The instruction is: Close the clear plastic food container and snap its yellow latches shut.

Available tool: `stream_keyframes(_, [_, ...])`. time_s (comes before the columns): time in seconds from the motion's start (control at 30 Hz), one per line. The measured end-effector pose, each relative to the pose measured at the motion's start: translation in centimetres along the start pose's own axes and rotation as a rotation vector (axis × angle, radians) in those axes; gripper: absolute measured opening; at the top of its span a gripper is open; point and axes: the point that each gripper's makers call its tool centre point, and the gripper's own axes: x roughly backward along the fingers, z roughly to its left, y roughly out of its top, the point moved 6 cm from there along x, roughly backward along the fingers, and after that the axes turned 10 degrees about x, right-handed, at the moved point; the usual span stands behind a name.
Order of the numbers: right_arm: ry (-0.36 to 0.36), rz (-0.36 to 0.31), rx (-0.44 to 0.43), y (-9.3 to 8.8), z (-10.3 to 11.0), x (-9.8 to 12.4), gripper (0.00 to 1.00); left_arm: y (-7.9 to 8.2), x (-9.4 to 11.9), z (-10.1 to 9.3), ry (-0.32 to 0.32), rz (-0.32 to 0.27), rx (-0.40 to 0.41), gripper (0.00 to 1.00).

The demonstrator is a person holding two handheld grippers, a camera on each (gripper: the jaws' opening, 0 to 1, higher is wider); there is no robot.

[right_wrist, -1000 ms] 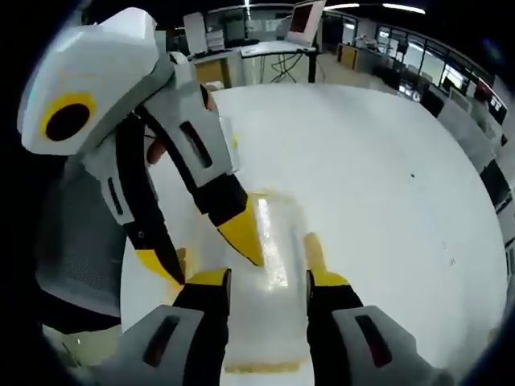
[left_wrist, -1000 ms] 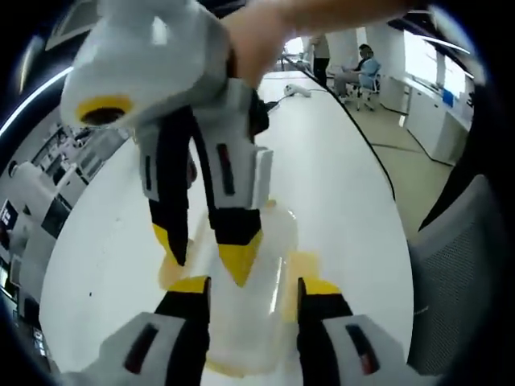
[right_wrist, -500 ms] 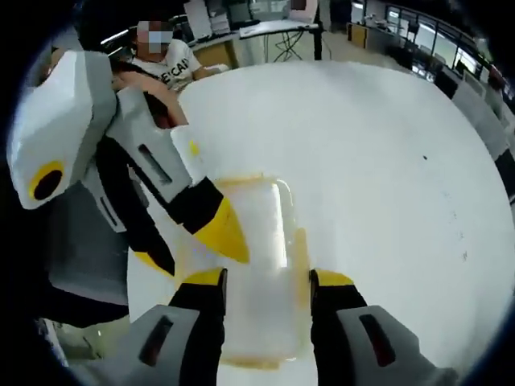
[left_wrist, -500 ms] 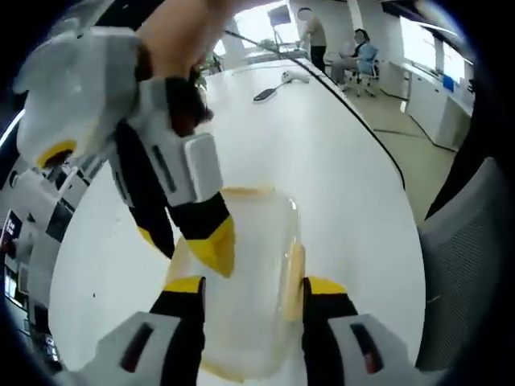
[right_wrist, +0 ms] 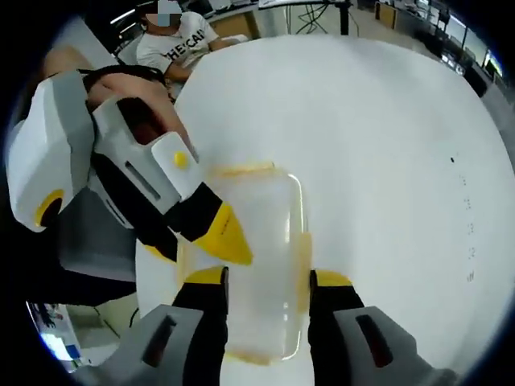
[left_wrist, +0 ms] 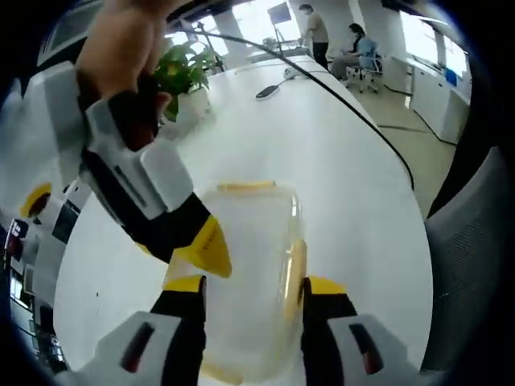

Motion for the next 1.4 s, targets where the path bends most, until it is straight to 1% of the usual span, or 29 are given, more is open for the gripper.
stream_keyframes(0.07, [0.011, 0.017, 0.002, 0.1, 0.2, 0.0, 0.36, 0.1, -0.1, 0.0, 0.004, 0.008, -0.002, 0.41])
stream_keyframes(0.13, [0.005, 0.036, 0.004, 0.3, 0.1, -0.1, 0.36, 0.0, -0.2, 0.1, 0.006, 0.01, -0.009, 0.4])
stream_keyframes(0.17, [0.003, 0.048, -0.013, 0.2, 0.2, -0.1, 0.36, -0.1, -0.3, 0.4, 0.04, 0.019, -0.043, 0.38])
stream_keyframes(0.2, [0.0, 0.041, -0.011, 0.3, 0.1, -0.1, 0.36, -0.1, 0.0, 0.1, -0.005, 0.011, -0.023, 0.38])
stream_keyframes(0.23, [-0.003, 0.036, -0.016, 0.2, -0.1, -0.1, 0.36, 0.0, 0.4, 0.7, 0.002, 0.009, -0.033, 0.38])
stream_keyframes(0.27, [-0.004, 0.029, -0.02, 0.1, -0.2, -0.1, 0.36, 0.1, 0.3, 0.3, 0.0, 0.007, -0.033, 0.38])
stream_keyframes(0.33, [-0.01, 0.023, -0.029, 0.3, -0.2, -0.1, 0.37, 0.1, 0.2, 0.3, -0.017, -0.006, -0.028, 0.38])
stream_keyframes(0.43, [-0.014, 0.032, -0.024, 0.6, -0.1, -0.1, 0.37, 0.3, 0.0, 0.0, -0.005, 0.008, -0.035, 0.38])
stream_keyframes(0.5, [-0.037, 0.079, -0.021, 0.9, 0.0, -0.1, 0.38, 0.2, -0.1, 0.0, -0.006, 0.005, -0.029, 0.39])
stream_keyframes(0.53, [-0.067, 0.115, 0.008, 1.3, 0.1, 0.0, 0.37, 0.2, -0.1, 0.0, -0.005, 0.005, -0.032, 0.39])
stream_keyframes(0.6, [-0.106, 0.149, 0.058, 1.8, 0.4, 0.1, 0.37, 0.2, -0.1, 0.0, -0.002, 0.004, -0.031, 0.39])
stream_keyframes(0.63, [-0.118, 0.162, 0.061, 1.8, 0.6, 0.1, 0.37, 0.2, -0.1, 0.0, -0.003, 0.0, -0.025, 0.39])
stream_keyframes(0.73, [-0.129, 0.178, 0.067, 2.2, 0.6, -0.1, 0.37, 0.2, -0.1, 0.0, -0.007, -0.001, -0.018, 0.39])
stream_keyframes(0.8, [-0.133, 0.175, 0.063, 2.1, 0.6, 0.1, 0.37, 0.2, -0.1, 0.0, -0.001, -0.001, -0.018, 0.39])
stream_keyframes(0.97, [-0.175, 0.11, 0.05, 1.6, 0.9, 0.4, 0.37, 0.3, -0.2, -0.2, 0.021, 0.005, -0.022, 0.4])
stream_keyframes(1.0, [-0.18, 0.105, 0.048, 1.6, 0.9, 0.4, 0.37, 0.3, -0.2, -0.2, 0.021, 0.005, -0.022, 0.4])
stream_keyframes(1.07, [-0.214, 0.087, 0.035, 1.4, 1.2, 0.5, 0.37, 0.3, -0.2, -0.1, 0.02, 0.008, -0.024, 0.4])
stream_keyframes(1.17, [-0.247, 0.077, 0.038, 1.4, 1.6, 0.5, 0.36, 0.3, -0.2, -0.2, 0.019, 0.013, -0.026, 0.4])
stream_keyframes(1.23, [-0.272, 0.032, 0.029, 1.1, 1.6, 0.8, 0.36, 0.4, -0.1, -0.2, 0.024, 0.015, -0.035, 0.4])
stream_keyframes(1.27, [-0.291, -0.016, 0.039, 1.0, 1.7, 0.8, 0.35, 0.4, -0.1, -0.2, 0.026, 0.017, -0.035, 0.4])
stream_keyframes(1.3, [-0.28, -0.055, 0.027, 0.8, 2.2, 0.8, 0.3, 0.5, -0.1, -0.2, 0.027, 0.021, -0.037, 0.41])
stream_keyframes(1.33, [-0.274, -0.082, -0.001, 0.6, 2.6, 0.6, 0.29, 0.6, -0.1, -0.1, 0.025, 0.024, -0.037, 0.41])
stream_keyframes(1.37, [-0.359, -0.158, -0.021, 0.5, 2.4, 0.9, 0.29, 0.7, 0.0, -0.1, 0.022, 0.015, -0.007, 0.41])
stream_keyframes(1.4, [-0.369, -0.182, 0.015, 0.3, 2.9, 0.9, 0.29, 0.7, 0.0, -0.1, 0.012, 0.004, 0.028, 0.41])
